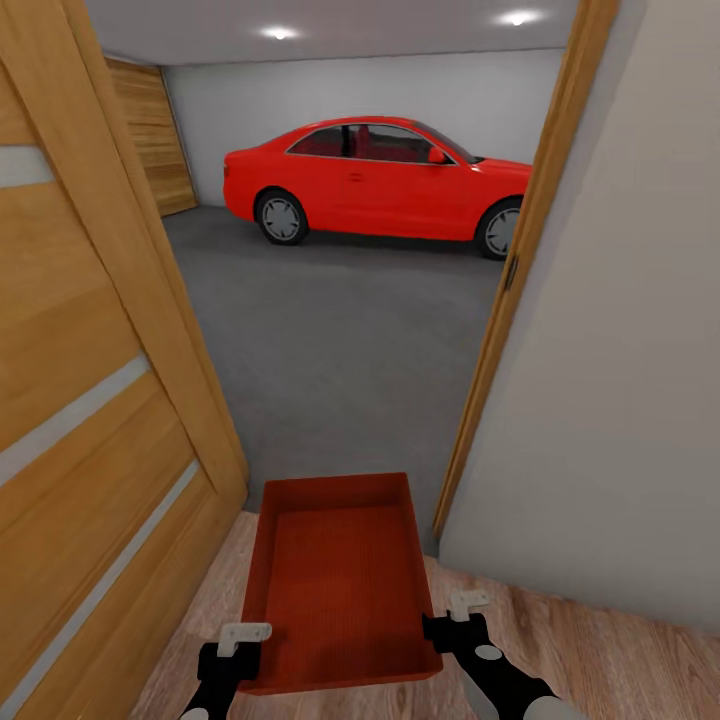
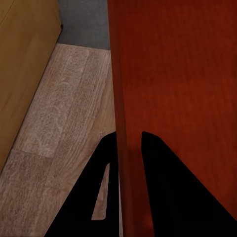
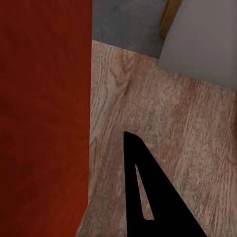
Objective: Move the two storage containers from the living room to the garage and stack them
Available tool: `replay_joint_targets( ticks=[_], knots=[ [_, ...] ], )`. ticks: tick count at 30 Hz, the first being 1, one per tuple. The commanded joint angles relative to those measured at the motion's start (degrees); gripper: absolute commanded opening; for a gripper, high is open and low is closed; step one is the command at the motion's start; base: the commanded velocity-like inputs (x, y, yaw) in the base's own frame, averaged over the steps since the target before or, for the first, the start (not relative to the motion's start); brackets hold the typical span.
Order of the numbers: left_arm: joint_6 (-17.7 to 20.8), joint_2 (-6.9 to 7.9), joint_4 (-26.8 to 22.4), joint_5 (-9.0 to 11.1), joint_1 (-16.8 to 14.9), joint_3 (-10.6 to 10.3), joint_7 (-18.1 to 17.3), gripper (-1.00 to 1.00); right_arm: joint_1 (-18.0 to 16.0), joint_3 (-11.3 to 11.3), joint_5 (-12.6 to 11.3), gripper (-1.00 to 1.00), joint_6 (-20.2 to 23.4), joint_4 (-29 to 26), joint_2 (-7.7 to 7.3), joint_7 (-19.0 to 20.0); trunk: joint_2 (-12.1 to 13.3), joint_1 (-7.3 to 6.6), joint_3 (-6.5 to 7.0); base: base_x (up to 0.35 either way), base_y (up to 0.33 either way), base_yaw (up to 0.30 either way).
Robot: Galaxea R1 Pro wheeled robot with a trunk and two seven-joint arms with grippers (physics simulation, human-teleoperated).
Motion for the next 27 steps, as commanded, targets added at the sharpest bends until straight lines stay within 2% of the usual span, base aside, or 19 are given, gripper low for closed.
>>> replay_joint_targets(
  ticks=[1,27],
  knots=[
    [-0.1,-0.01,-0.1,-1.1,-0.1,0.7,0.7,-1.0,0.0,-0.3,0.1,-1.0,-0.2,0.1,-0.27,-0.7,0.0,-0.01,-0.04,0.0,0.0,-0.001],
    [-0.1,-0.01,-0.1,-1.1,-0.1,0.7,0.7,-1.0,0.0,-0.3,0.1,-1.0,-0.2,0.1,-0.27,-0.7,0.0,-0.01,-0.04,0.002,0.0,0.0]
  ],
)
